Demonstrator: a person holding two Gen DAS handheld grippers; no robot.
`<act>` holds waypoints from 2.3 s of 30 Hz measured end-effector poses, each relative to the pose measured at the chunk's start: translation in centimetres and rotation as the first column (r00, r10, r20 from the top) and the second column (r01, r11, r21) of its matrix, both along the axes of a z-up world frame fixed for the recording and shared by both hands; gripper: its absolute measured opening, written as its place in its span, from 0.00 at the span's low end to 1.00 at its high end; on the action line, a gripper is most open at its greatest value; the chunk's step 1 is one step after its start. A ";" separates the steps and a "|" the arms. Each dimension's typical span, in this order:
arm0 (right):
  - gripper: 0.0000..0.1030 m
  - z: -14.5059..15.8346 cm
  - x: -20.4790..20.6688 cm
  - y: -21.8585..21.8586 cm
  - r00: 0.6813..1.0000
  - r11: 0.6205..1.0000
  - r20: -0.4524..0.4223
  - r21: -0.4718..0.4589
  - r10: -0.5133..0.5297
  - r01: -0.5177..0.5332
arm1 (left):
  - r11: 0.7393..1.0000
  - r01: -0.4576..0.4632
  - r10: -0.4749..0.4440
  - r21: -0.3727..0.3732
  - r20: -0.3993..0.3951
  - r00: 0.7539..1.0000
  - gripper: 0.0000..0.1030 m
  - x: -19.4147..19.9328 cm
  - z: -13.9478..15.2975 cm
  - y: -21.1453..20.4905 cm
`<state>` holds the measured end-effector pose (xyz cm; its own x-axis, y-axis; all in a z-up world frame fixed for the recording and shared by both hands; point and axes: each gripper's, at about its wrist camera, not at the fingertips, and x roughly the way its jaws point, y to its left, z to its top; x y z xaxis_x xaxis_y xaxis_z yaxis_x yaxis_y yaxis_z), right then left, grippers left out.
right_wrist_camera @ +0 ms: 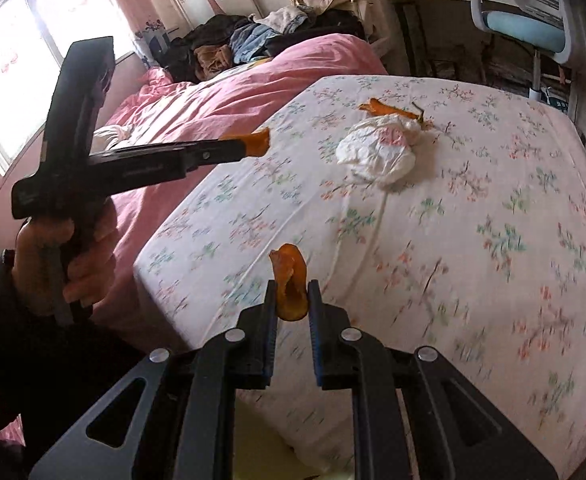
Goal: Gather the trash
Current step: 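Carry both peels over the yellow wastebasket while both grippers open to drop them, then move both grippers toward the white wrapper and last orange peel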
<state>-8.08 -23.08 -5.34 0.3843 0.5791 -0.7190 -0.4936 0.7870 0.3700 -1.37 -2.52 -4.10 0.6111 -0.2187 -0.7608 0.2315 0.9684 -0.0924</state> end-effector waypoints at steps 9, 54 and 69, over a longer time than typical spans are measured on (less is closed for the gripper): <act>0.15 -1.4 -7.1 1.1 0.996 0.995 -0.037 -0.055 0.085 -0.087 | 0.999 0.043 -0.042 0.000 -0.032 0.999 0.18 -6.8 -0.8 -2.2; 0.56 -3.6 -10.2 -1.7 0.990 0.983 -0.029 -0.123 -0.141 0.137 | 0.994 0.017 -0.021 0.111 0.030 0.999 0.58 -17.3 -1.8 -3.9; 0.62 0.3 -6.1 -0.7 0.987 0.979 0.125 -0.161 -0.103 0.122 | 0.998 -0.034 0.033 0.045 0.033 0.999 0.71 -16.0 -1.4 -2.9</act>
<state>-14.23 -23.78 -5.02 0.5261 0.4028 -0.7490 -0.4301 0.8858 0.1742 -17.41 -5.45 -5.52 0.6420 -0.1633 -0.7491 0.2010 0.9787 -0.0411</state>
